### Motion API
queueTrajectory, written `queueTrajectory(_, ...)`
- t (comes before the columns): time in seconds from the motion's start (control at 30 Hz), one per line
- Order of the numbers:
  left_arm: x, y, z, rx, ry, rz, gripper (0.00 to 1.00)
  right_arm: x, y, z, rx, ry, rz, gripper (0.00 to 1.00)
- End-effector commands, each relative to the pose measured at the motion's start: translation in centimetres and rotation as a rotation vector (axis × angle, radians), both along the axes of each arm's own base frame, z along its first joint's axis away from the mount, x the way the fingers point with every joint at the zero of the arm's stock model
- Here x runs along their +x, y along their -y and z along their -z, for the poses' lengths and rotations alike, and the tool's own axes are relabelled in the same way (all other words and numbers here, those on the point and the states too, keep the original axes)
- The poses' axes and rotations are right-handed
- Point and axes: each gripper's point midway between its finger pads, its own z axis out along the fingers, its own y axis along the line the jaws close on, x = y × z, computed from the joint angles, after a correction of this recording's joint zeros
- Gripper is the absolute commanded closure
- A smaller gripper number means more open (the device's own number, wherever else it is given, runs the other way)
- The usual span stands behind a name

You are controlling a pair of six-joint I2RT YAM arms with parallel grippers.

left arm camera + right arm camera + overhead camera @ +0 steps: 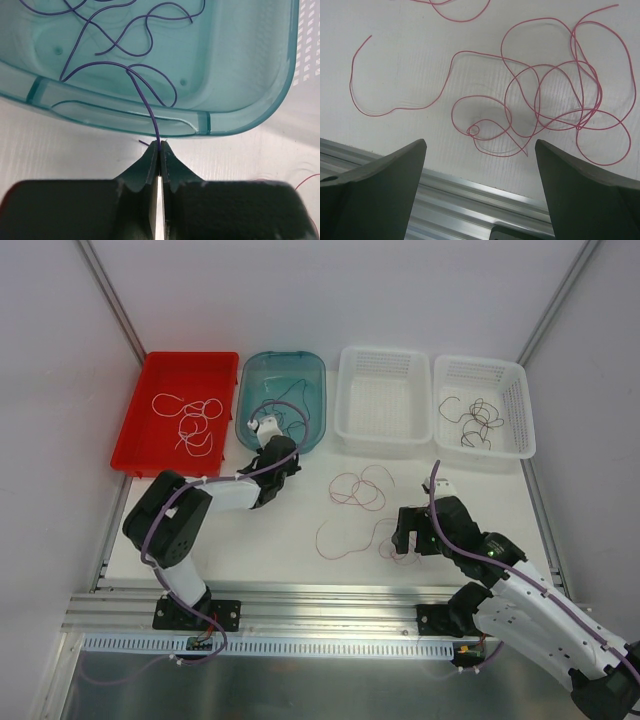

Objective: Untangle the cables

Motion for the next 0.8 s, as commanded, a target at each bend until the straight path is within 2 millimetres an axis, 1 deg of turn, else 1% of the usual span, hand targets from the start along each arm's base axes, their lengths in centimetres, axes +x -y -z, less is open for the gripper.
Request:
queueTrajectory(0.0, -1.1, 0.3, -3.2, -0.049, 0.004, 0.011, 1.0, 0.1, 0.4, -0.2, -0.017, 0.012, 0.007, 0.05)
queueTrajectory(0.03, -2.1, -0.3, -2.6, -0.016, -0.047, 0.011, 1.0, 0.2, 0.3, -0.2, -0.017, 0.012, 0.008, 0.05)
queueTrajectory(0.07, -2.5, -0.1, -3.9, -0.027, -0.043, 0.034, 1.0, 0.2, 0.3, -0.3, -0.015, 0.013, 0.009, 0.05)
queueTrajectory(0.13, -3.0, -0.3, -5.4, -0.007, -0.033, 0.067, 1.0, 0.3, 0.2, -0.4, -0.016, 0.014, 0.008, 0.05)
queueTrajectory(0.17, -3.5, -0.6, -6.9, -0.007, -0.014, 0.077, 1.0, 0.3, 0.2, -0.3, -0.019, 0.009, 0.008, 0.05)
queueTrajectory(0.23, -3.5, -1.3, -9.2, 0.031, 0.039, 0.089, 1.0, 0.4, 0.1, -0.5, -0.017, 0.012, 0.005, 0.05)
queueTrajectory(0.3, -2.9, -2.0, -12.7, 0.082, 0.105, 0.106, 1.0, 0.5, 0.0, -0.5, -0.019, 0.008, 0.004, 0.05)
queueTrajectory(0.37, -1.8, -3.1, -14.3, 0.107, 0.122, 0.096, 1.0, 0.6, -0.1, -0.7, -0.015, 0.009, 0.002, 0.05)
queueTrajectory(0.4, -0.8, -3.5, -15.9, 0.122, 0.152, 0.093, 1.0, 0.6, -0.2, -0.6, -0.014, 0.006, 0.002, 0.05)
queueTrajectory(0.43, -0.1, -3.9, -16.4, 0.127, 0.16, 0.085, 1.0, 0.6, -0.2, -0.6, -0.013, 0.005, 0.0, 0.05)
queueTrajectory(0.47, 0.9, -4.1, -15.9, 0.139, 0.145, 0.084, 1.0, 0.5, -0.3, -0.6, -0.01, 0.003, 0.001, 0.05)
queueTrajectory(0.5, 2.4, -5.1, -17.3, 0.139, 0.167, 0.065, 1.0, 0.6, -0.3, -0.6, -0.012, 0.003, 0.0, 0.05)
queueTrajectory(0.53, 3.4, -5.3, -17.4, 0.139, 0.165, 0.065, 1.0, 0.6, -0.2, -0.6, -0.013, 0.002, 0.002, 0.05)
queueTrajectory(0.57, 4.7, -5.0, -15.7, 0.147, 0.127, 0.085, 1.0, 0.6, -0.3, -0.6, -0.012, 0.001, -0.001, 0.05)
queueTrajectory(0.6, 6.3, -5.3, -17.1, 0.155, 0.155, 0.088, 1.0, 0.5, -0.3, -0.5, -0.017, -0.003, -0.002, 0.05)
queueTrajectory(0.63, 7.2, -5.2, -16.8, 0.167, 0.145, 0.103, 1.0, 0.5, -0.3, -0.5, -0.018, -0.005, -0.006, 0.05)
queueTrajectory(0.67, 8.4, -5.0, -14.7, 0.206, 0.103, 0.124, 0.97, 0.6, -0.4, -0.7, -0.021, -0.003, -0.013, 0.05)
queueTrajectory(0.7, 9.6, -5.0, -16.2, 0.215, 0.128, 0.124, 0.89, 0.6, -0.4, -0.8, -0.025, -0.001, -0.018, 0.05)
queueTrajectory(0.73, 10.0, -4.9, -14.9, 0.238, 0.086, 0.135, 0.83, 0.8, -0.5, -0.8, -0.033, -0.002, -0.024, 0.05)
queueTrajectory(0.77, 10.1, -4.7, -15.3, 0.241, 0.086, 0.15, 0.77, 1.0, -0.7, -1.5, -0.036, 0.013, -0.042, 0.05)
